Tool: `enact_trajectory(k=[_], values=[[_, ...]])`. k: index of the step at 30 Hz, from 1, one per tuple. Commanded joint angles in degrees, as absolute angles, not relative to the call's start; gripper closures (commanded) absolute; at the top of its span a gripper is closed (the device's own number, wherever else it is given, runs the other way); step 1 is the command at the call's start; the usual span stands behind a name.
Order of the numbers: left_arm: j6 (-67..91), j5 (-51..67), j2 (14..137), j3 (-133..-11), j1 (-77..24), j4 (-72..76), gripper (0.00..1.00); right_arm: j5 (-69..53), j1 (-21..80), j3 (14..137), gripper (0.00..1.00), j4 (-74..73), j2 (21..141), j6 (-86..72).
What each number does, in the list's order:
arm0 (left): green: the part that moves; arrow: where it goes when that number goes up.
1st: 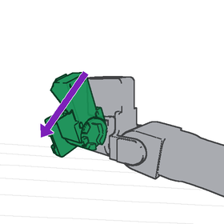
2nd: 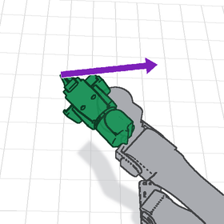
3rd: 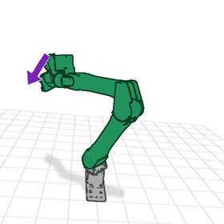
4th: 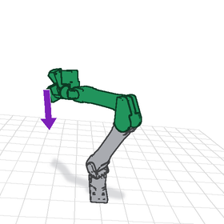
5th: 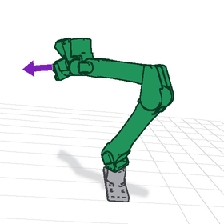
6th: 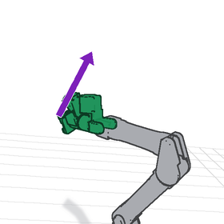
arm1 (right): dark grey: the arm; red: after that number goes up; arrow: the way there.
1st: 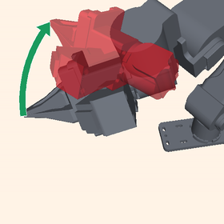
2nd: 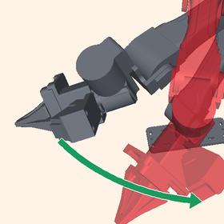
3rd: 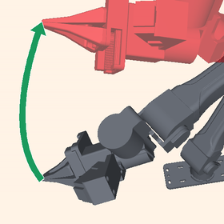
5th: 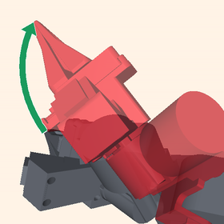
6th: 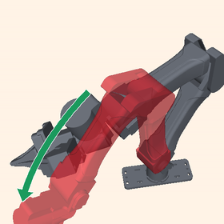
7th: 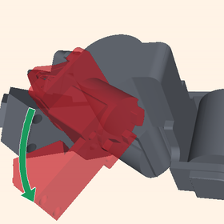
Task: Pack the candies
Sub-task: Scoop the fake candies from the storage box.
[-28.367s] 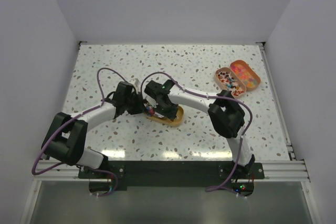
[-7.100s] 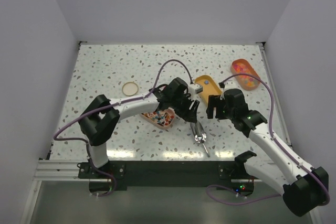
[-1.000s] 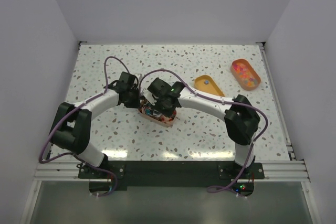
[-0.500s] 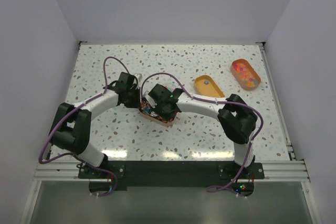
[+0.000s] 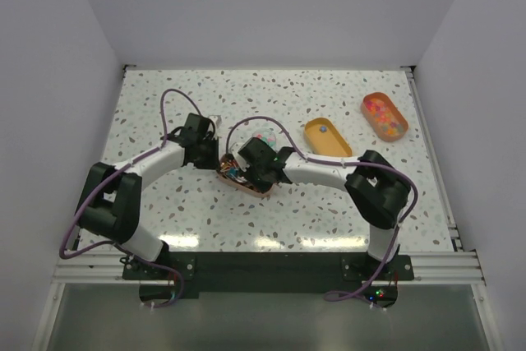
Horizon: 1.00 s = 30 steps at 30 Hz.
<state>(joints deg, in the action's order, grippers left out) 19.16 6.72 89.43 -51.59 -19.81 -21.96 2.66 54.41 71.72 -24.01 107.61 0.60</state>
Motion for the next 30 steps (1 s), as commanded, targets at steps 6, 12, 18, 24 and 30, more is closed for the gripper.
enact_trajectory(k=[6, 12, 18, 24, 30], values=[[21.4, 6.2, 86.4, -52.1, -19.0, -21.5, 0.99, 3.3, 53.0, 68.1, 1.0, -18.3, 100.0, 3.1], [21.4, 4.5, 86.1, -52.2, -18.9, -21.9, 0.97, 2.4, 51.8, 65.0, 1.0, -17.8, 97.1, 4.7], [21.4, 4.0, 86.1, -52.3, -18.8, -22.0, 0.91, 0.6, 51.5, 61.6, 1.0, -15.6, 94.2, 6.0], [21.4, 4.5, 86.6, -52.0, -18.9, -22.0, 0.79, 0.2, 51.3, 60.0, 1.0, -14.7, 91.5, 6.9], [21.7, 4.3, 86.8, -52.1, -18.8, -22.2, 0.67, 0.1, 51.1, 59.2, 1.0, -15.4, 88.6, 8.0]])
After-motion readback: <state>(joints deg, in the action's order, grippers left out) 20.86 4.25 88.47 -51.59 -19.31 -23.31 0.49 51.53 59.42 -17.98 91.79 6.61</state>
